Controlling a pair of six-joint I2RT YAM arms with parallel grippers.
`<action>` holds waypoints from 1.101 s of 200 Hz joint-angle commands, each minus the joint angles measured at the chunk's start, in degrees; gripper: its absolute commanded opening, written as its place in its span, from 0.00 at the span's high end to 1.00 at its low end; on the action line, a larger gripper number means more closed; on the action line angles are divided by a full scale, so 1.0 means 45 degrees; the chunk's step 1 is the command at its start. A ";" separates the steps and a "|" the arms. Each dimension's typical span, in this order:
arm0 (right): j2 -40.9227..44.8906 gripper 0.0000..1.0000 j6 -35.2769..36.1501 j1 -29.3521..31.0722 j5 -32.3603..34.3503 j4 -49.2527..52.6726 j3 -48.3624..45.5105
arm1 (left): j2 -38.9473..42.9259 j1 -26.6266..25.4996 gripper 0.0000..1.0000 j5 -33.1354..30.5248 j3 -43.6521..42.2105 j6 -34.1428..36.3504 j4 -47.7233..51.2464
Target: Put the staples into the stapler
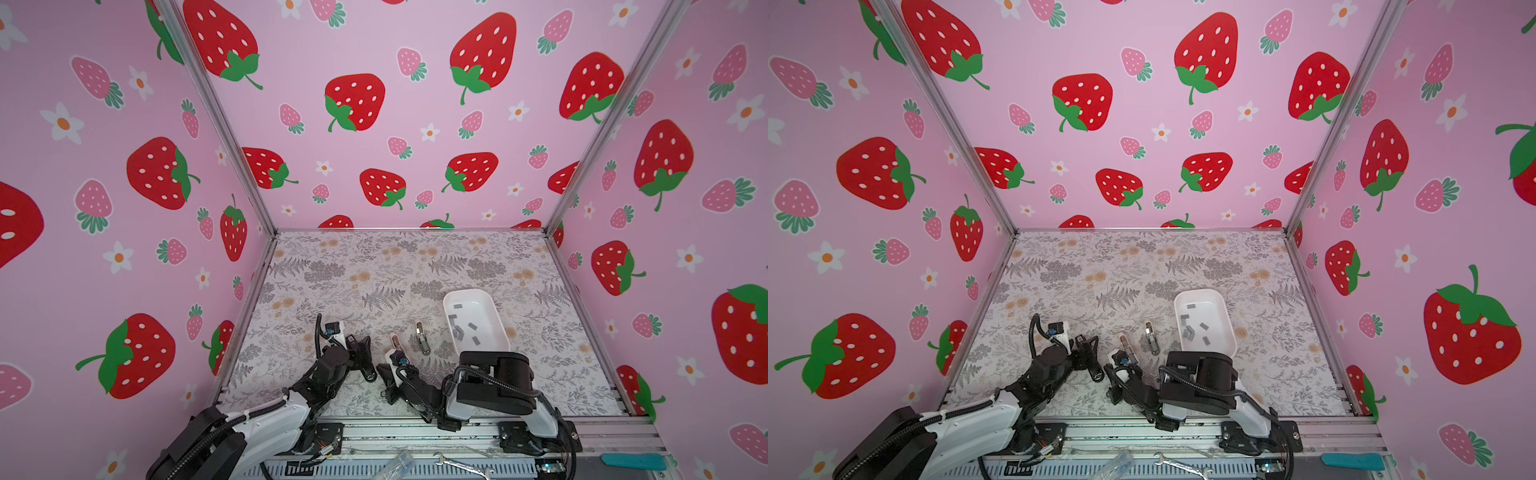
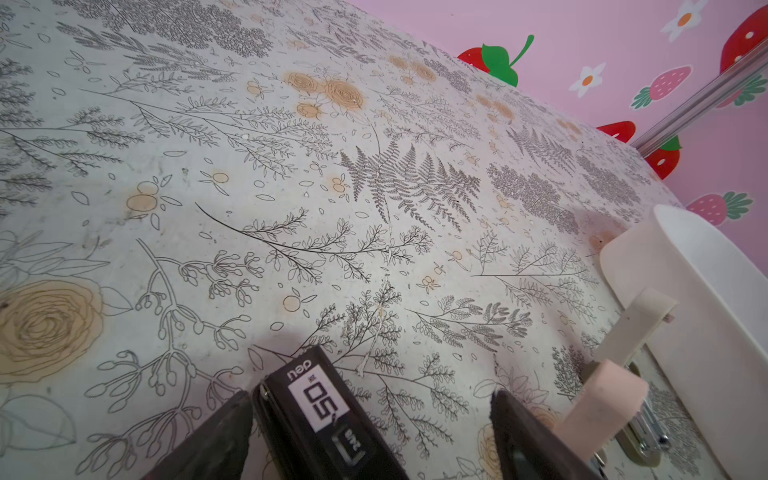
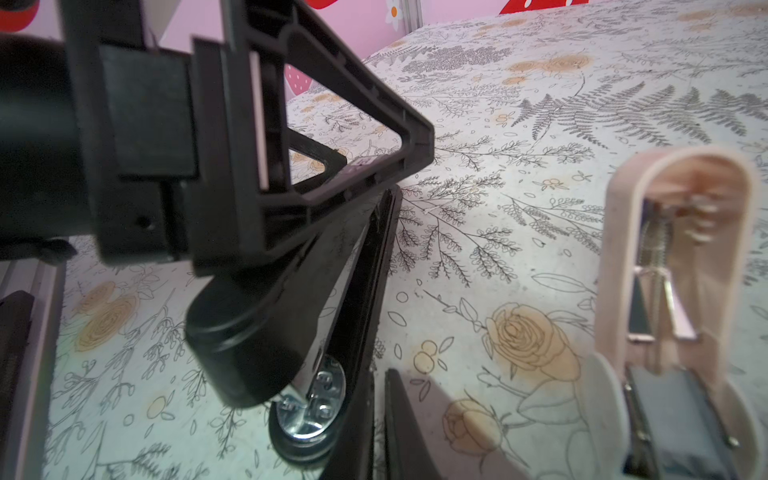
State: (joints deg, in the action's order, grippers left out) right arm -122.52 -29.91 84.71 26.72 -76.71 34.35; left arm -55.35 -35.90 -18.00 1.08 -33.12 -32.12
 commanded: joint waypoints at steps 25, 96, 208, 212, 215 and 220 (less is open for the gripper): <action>0.1110 0.88 0.0173 0.0081 0.0310 0.3440 -0.0296 | 0.1050 -0.0011 0.09 -0.0483 0.0342 0.0056 0.1883; 0.4418 0.83 0.1388 0.0092 0.0020 0.4443 -0.0289 | 0.3868 0.0302 0.11 -0.1244 0.1512 -0.0760 0.6281; 0.2918 0.74 0.2077 -0.0109 -0.0916 0.5537 0.2108 | 0.2730 0.2687 0.17 0.1709 0.1439 -0.0905 0.5316; 0.2815 0.74 0.2067 -0.0116 -0.0945 0.5544 0.2147 | 0.2692 0.2688 0.17 0.1729 0.1439 -0.0868 0.5293; 0.2757 0.74 0.2063 -0.0147 -0.0968 0.5555 0.2186 | 0.2682 0.2697 0.17 0.1770 0.1439 -0.0848 0.5278; 0.2658 0.75 0.2057 -0.0166 -0.0999 0.5605 0.2253 | 0.2672 0.2686 0.17 0.1801 0.1439 -0.0805 0.5222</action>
State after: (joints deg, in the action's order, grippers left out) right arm -108.47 -20.86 84.47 23.20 -52.88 42.96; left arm -43.03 -24.10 -11.25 6.33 -37.23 -6.63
